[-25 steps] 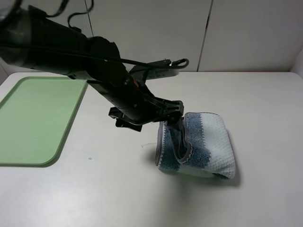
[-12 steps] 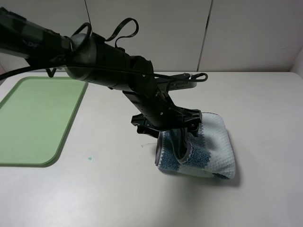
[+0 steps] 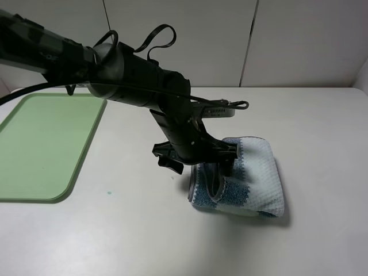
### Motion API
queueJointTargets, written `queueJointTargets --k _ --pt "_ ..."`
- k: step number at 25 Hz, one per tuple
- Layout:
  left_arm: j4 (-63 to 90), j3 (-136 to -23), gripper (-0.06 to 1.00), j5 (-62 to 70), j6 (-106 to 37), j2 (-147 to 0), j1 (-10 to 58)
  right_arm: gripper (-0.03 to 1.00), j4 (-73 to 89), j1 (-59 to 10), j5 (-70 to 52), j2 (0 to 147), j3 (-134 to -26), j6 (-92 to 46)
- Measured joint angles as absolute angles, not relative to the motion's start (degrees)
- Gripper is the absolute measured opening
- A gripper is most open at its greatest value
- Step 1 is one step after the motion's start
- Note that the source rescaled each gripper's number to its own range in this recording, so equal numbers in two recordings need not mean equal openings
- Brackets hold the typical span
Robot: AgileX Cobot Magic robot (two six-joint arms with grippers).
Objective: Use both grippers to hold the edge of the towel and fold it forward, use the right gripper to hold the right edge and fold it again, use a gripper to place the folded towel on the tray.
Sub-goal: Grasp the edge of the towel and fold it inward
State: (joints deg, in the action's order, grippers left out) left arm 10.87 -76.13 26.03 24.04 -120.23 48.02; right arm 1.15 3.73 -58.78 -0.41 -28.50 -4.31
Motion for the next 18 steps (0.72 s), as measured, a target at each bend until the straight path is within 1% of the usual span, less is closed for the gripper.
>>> queueJointTargets --k 7,18 --pt "10.3 -76.3 1.0 22.5 25.1 -123.7 49.2 1.0 1.2 3.7 -58.8 -0.4 -28.5 -4.3" --pt "10.3 -76.5 1.0 19.0 25.8 -124.3 50.0 1.0 1.2 3.7 -58.8 -0.4 -28.5 -4.3"
